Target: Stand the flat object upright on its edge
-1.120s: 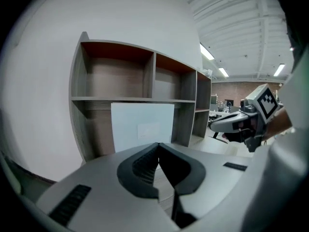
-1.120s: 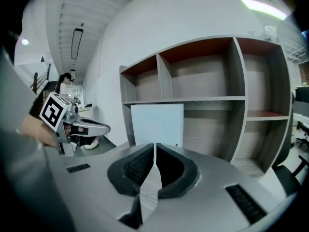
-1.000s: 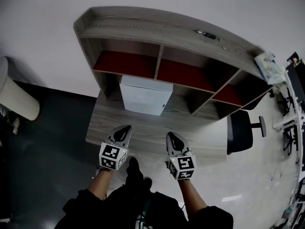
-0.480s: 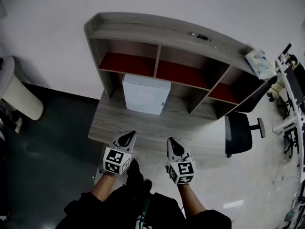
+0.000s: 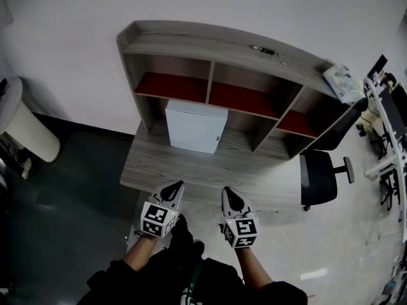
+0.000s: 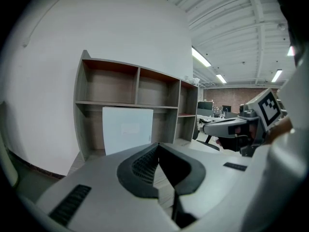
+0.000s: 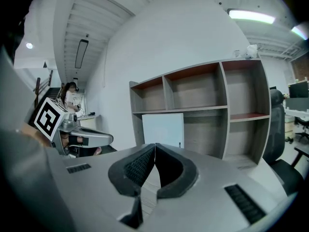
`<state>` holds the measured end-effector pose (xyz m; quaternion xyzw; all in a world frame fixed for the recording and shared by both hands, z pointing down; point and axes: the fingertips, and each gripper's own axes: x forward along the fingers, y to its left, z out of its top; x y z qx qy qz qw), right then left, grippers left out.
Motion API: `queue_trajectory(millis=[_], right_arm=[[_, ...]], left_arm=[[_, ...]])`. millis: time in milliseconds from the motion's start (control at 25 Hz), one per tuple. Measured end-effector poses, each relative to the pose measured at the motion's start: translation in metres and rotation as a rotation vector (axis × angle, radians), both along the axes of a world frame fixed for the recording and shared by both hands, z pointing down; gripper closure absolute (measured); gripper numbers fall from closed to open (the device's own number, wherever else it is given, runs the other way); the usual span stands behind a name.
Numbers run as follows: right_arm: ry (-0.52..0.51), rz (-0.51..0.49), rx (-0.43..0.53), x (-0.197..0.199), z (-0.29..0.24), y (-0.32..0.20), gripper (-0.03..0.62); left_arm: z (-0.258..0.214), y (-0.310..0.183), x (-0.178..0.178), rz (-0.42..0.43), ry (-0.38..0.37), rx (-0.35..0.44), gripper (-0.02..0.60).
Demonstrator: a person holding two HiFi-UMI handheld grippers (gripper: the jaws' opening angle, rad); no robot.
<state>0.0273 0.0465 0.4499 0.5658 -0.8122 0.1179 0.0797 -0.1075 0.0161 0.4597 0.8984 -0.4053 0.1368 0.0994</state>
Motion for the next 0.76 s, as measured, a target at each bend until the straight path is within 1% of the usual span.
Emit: queue_trajectory(millis=[760], right_arm=[[-0.005,-0.006,-0.004,-0.011,0.001,0.014,0.56]], left_arm=[[0.005,0.016,-0.013,0.007,-0.009,-0.016,0.571]])
